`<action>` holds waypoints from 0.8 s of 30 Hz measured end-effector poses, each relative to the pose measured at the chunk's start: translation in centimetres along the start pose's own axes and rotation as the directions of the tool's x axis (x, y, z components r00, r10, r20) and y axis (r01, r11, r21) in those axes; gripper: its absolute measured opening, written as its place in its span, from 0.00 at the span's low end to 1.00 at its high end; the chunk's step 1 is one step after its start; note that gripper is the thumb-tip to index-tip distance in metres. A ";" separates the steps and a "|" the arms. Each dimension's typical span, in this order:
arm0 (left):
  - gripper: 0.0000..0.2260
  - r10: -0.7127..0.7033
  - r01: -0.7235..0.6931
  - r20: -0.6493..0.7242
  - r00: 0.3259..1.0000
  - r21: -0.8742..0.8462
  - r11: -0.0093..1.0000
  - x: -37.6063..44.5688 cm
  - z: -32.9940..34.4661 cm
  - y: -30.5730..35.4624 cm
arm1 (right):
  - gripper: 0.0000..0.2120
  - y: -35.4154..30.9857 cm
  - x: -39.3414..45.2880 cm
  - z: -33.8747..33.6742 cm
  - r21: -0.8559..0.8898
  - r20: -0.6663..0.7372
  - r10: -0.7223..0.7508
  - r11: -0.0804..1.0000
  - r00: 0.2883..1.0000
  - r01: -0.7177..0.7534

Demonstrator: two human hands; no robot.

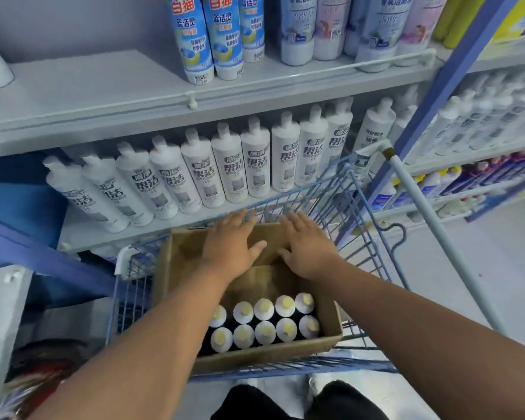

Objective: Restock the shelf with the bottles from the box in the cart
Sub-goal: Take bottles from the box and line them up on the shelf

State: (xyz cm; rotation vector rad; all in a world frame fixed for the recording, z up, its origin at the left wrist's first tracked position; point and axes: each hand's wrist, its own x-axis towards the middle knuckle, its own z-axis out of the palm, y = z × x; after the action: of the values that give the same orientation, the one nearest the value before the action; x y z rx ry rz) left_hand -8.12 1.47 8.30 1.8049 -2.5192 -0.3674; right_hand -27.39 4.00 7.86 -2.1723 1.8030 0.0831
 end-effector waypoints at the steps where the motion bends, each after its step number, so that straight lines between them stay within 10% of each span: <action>1: 0.31 0.013 -0.013 0.024 1.000 -0.006 1.000 -0.2 0.9 0.0 | 0.37 0.2 -0.4 0.9 0.012 0.018 0.018 1.000 1.000 -0.018; 24: 0.27 0.087 0.051 0.554 0.828 -0.229 0.972 -0.9 21.1 2.7 | 0.18 3.8 -0.8 16.2 -0.087 0.456 0.232 0.972 0.859 -0.217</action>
State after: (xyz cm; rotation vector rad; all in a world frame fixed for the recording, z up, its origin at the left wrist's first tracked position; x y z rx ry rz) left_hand -13.56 6.94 -11.59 1.7693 -2.6633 -1.3165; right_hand -28.68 8.67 -8.04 -1.7489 1.7585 0.6357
